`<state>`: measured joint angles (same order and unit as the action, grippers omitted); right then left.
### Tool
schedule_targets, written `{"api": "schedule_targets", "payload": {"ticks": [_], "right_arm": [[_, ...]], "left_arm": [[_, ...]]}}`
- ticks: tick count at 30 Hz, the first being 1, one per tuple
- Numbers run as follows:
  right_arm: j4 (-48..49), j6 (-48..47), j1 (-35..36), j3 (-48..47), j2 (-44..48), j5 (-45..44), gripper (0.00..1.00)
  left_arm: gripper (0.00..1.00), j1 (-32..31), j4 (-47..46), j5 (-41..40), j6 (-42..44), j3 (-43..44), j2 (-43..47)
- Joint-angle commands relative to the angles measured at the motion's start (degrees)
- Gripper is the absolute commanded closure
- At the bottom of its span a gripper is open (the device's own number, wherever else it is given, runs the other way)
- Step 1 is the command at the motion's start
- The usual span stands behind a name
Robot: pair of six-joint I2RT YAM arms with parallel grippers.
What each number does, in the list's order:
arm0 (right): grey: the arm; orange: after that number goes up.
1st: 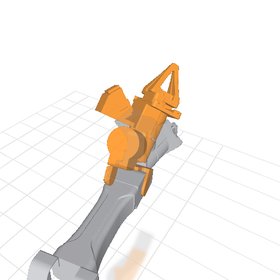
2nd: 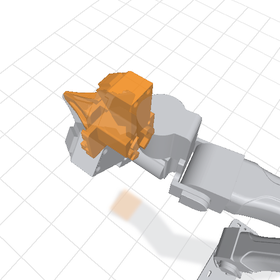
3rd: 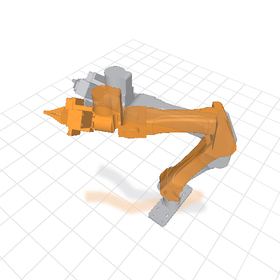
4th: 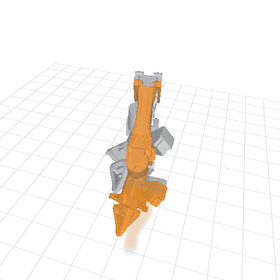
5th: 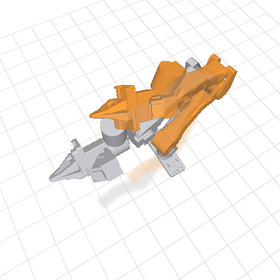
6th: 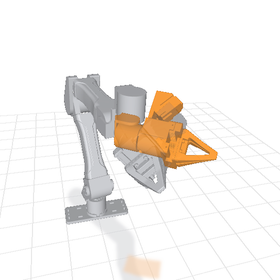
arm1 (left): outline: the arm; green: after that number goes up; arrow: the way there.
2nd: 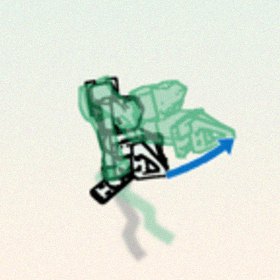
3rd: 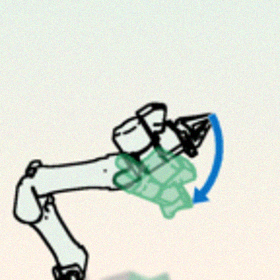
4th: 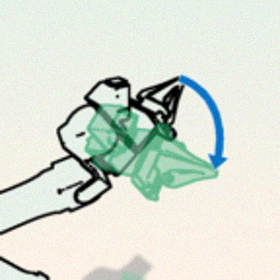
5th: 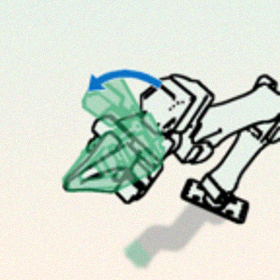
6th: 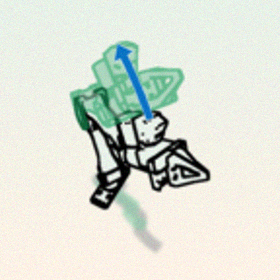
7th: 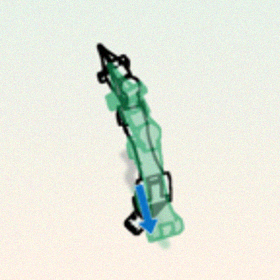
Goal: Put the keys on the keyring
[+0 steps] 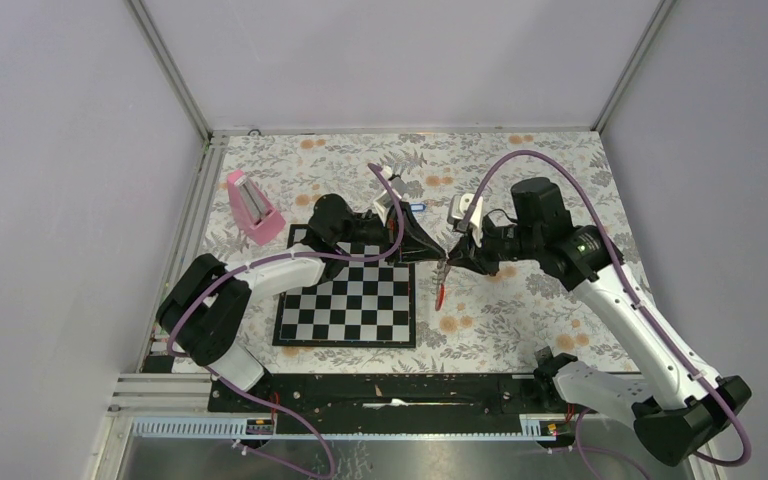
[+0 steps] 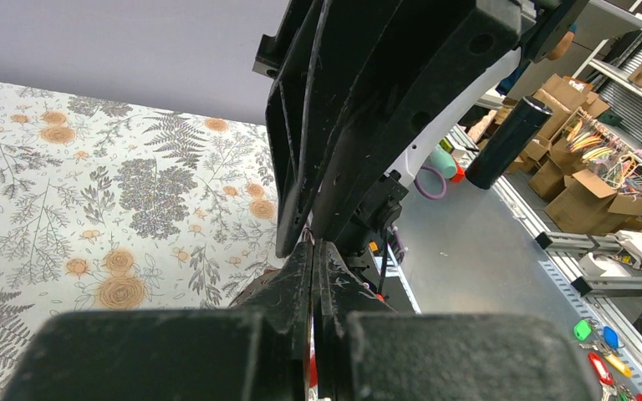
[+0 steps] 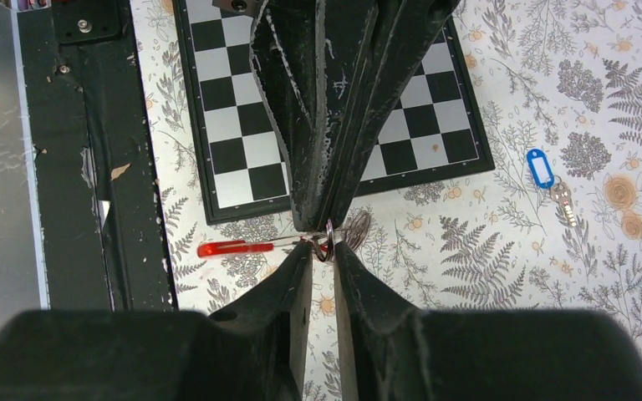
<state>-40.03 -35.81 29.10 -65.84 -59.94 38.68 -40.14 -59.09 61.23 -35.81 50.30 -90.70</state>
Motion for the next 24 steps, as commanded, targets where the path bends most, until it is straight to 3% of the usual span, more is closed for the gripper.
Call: {"api": "schedule_targets", "payload": {"ticks": [1,7,12,15,21,24], "right_arm": [[1.3,0.7,-0.4,-2.1,-0.7,2.1,0.79],[0.6,0.4,-0.4,-3.3,-1.1,2.0,0.95],[-0.7,-0.7,-0.3,-4.3,-0.8,1.5,1.0],[-2.1,-0.9,-0.4,-4.9,-1.3,0.5,1.0],[-4.5,-0.5,-0.3,-5.7,-3.1,-2.8,1.0],[-4.3,0.2,-0.3,-5.2,-3.3,-3.1,1.0]], "left_arm": [[1.0,0.0,-4.6,1.6,0.8,1.7,2.5],[1.0,0.0,-4.8,2.2,1.6,1.4,2.2],[1.0,0.0,-0.2,2.4,6.2,1.9,2.3],[1.0,0.1,6.4,1.8,11.5,3.3,2.7],[0.9,0.0,25.4,0.3,24.6,9.0,2.6],[0.84,0.0,29.9,0.7,28.0,10.8,2.2]]}}
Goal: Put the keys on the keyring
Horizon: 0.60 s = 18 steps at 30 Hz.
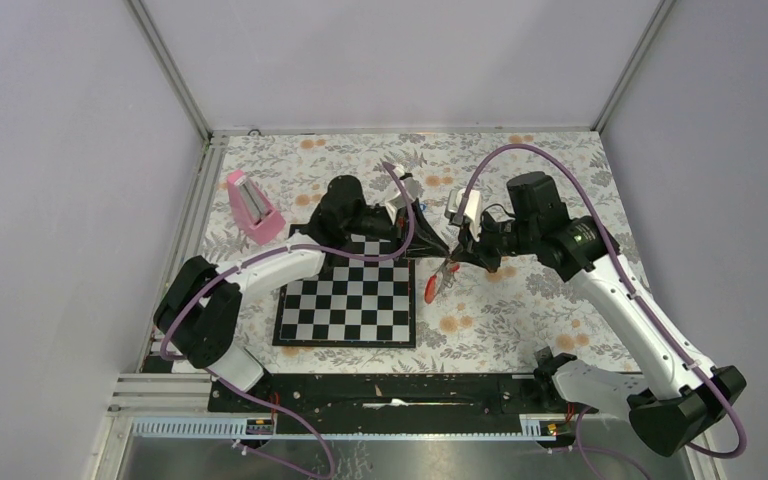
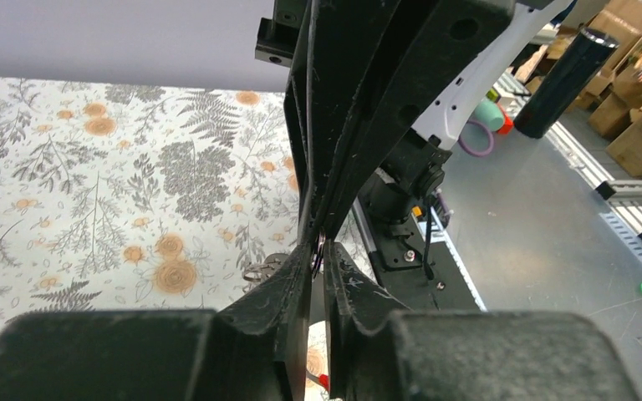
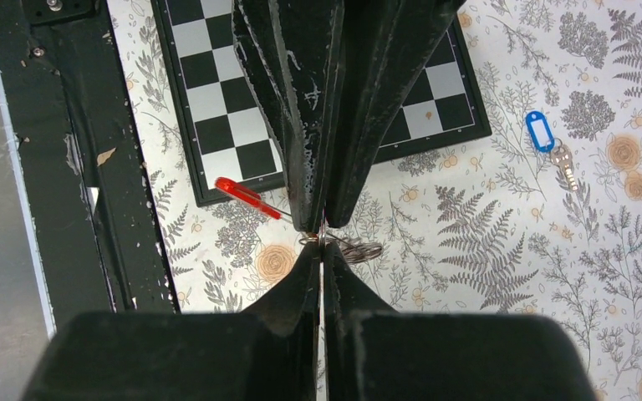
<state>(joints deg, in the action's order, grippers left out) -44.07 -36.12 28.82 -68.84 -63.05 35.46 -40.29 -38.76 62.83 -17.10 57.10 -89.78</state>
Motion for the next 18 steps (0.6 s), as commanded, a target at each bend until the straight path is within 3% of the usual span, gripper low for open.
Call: {"api": "schedule_targets", "payload": {"ticks": [1,8,18], "right_arm": [[0.1,0.7,0.1,-2.1,-0.2,0.1,1.0],[0.8,1.5,0.0,-1.3,-0.7,0.2,1.0],[1.4,1.7,0.0,0.9,-0.9,0.1,1.0]], "left_arm": [[0.82,0.1,10.4,-0.6,9.7,4.3,1.2],[0.74,-0.5,11.8,0.4,11.7,5.1,0.6],[0.74,-1.2,10.0,0.9,10.6,5.2,0.4]]}}
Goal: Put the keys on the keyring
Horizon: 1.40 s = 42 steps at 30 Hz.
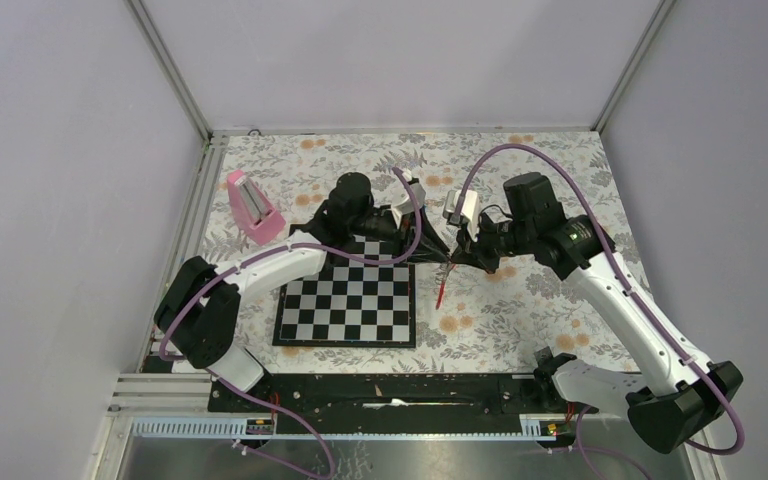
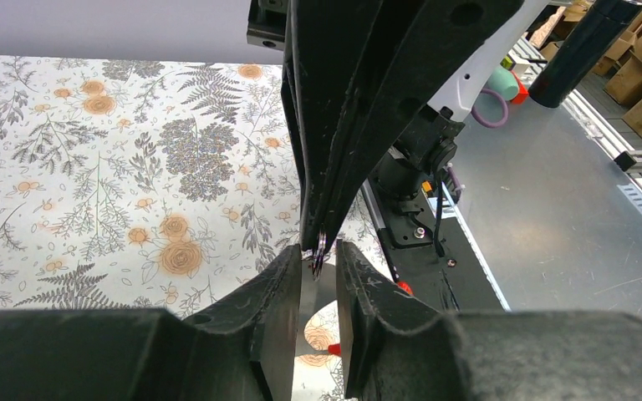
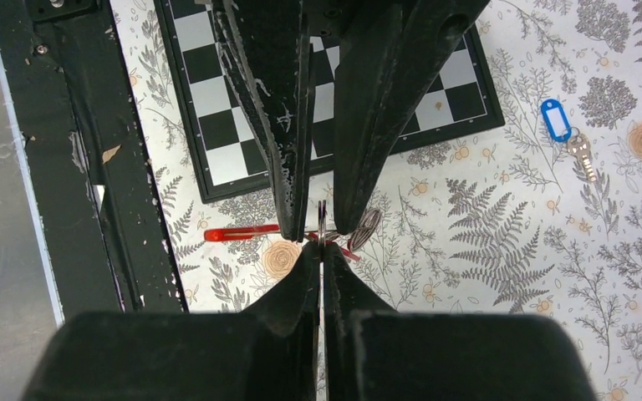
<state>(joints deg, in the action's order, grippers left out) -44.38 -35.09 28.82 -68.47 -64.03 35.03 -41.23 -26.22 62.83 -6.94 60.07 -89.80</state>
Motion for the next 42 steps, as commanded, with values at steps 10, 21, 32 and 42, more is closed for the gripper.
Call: {"api": "schedule_targets", "payload": {"ticks": [10,21,32,42], "right_arm": [[2.6,1.6,0.0,1.1,0.7,0.2,0.92],[6.4,2.6,-3.0,8.0,9.0,1.0,0.53],[8.8,2.3,-4.6,12.4,10.3,11.2,0.5],[11.3,3.0,-4.6,11.7,7.7,11.9,0.5]], "left_arm": [[1.0,-0.3,-7.4,1.7,-3.1,0.4,0.7],[1.0,0.6,-35.8,0.3,-26.1,-7.9,1.6],[1.0,0.7,-40.6,-1.7,-30.0,-9.1,1.3],[1.0,0.6,-40.8,-1.5,-30.3,-9.4,1.2]]}}
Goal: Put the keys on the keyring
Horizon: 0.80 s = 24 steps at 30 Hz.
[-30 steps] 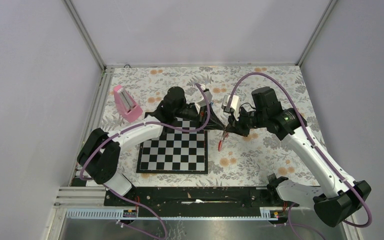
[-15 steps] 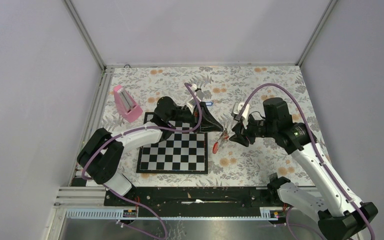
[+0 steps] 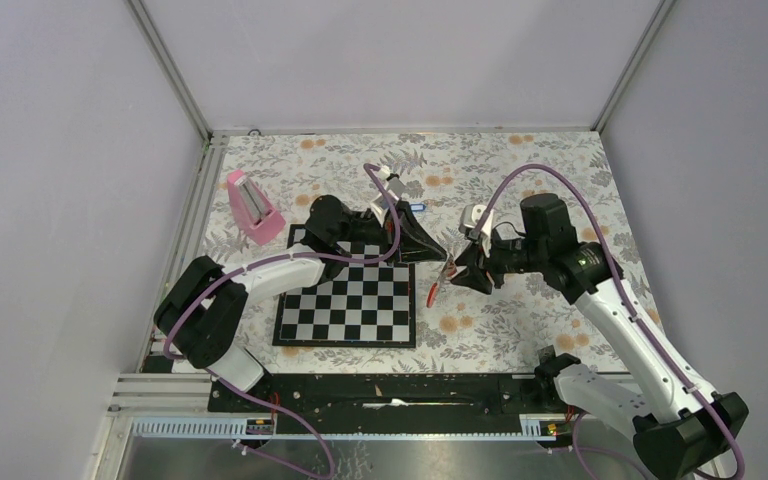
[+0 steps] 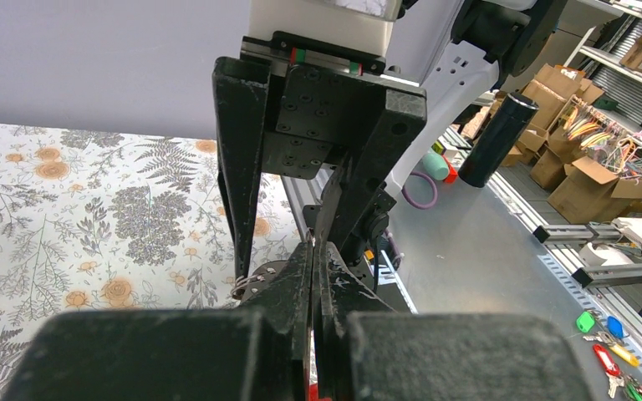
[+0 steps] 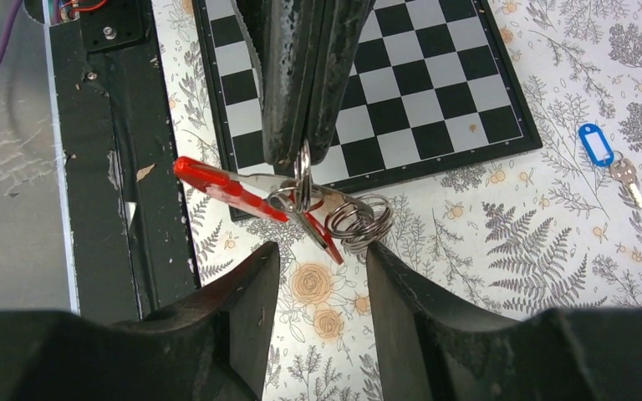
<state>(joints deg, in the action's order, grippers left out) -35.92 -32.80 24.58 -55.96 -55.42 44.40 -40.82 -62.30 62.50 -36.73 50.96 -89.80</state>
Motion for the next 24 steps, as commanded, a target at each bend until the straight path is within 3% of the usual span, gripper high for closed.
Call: {"api": "schedule_targets", "payload": {"ticks": [1,10,24], "right_arm": [[2.8,0.7,-0.4,-1.0,-1.2,2.8,0.5],[2.1,0.5,-0.4,-1.9,-2.2,6.7,0.54],[1.9,0.7,-0.4,-2.6,-1.7,6.0,0.86]], "left_arm": [[1.0,0.2,-4.8,-1.1,-0.6,-0.2,1.1],[1.0,0.2,-5.1,-1.2,-0.7,-0.1,0.8],[1.0,0.2,-4.2,-1.1,0.7,-0.4,0.5]]}}
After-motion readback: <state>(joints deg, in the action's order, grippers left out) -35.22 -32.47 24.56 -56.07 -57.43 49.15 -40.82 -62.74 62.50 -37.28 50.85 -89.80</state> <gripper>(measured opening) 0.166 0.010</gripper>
